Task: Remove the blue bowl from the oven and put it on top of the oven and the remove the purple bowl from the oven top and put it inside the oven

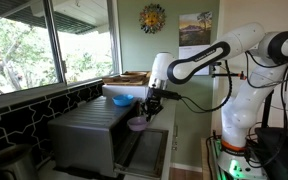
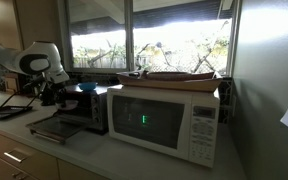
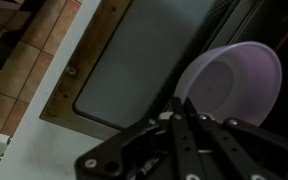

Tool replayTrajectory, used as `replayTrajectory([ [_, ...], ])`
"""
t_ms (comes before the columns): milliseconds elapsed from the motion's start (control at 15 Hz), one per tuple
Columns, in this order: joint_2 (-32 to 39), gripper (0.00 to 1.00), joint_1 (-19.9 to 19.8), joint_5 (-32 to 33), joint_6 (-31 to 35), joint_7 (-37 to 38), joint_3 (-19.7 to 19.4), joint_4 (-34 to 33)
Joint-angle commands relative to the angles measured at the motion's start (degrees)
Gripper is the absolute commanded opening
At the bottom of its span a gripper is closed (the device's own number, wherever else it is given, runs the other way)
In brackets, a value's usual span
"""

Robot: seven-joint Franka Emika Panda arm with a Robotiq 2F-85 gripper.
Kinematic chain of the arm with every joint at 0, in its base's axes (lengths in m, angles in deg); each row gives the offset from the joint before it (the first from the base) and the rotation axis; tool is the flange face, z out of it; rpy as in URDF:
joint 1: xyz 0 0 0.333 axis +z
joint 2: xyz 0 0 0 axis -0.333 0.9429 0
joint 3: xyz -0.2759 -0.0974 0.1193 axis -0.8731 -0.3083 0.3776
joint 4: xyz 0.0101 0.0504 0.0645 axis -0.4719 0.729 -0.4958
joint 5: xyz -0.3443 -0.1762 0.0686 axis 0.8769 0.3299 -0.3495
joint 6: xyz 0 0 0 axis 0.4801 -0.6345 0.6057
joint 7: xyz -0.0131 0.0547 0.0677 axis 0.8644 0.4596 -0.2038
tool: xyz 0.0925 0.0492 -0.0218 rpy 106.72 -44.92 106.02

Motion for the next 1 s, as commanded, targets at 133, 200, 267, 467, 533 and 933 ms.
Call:
replayTrajectory([
  [133,1.1,0.01,-0.82,-0.26,10.08,13.07,2.22,2.34],
  [200,1.82,0.01,-0.78,0.08,11.54,14.67,2.5,2.09],
  [267,2.35,0.01,-0.88,0.58,13.32,16.22,2.97,2.06],
  [467,4.01,0.01,-0.78,1.79,16.84,18.69,3.54,2.1],
  [533,4.53,0.01,-0.73,2.18,17.79,19.09,3.65,2.08],
  [933,7.24,0.01,-0.78,4.63,24.2,20.3,4.27,1.84],
])
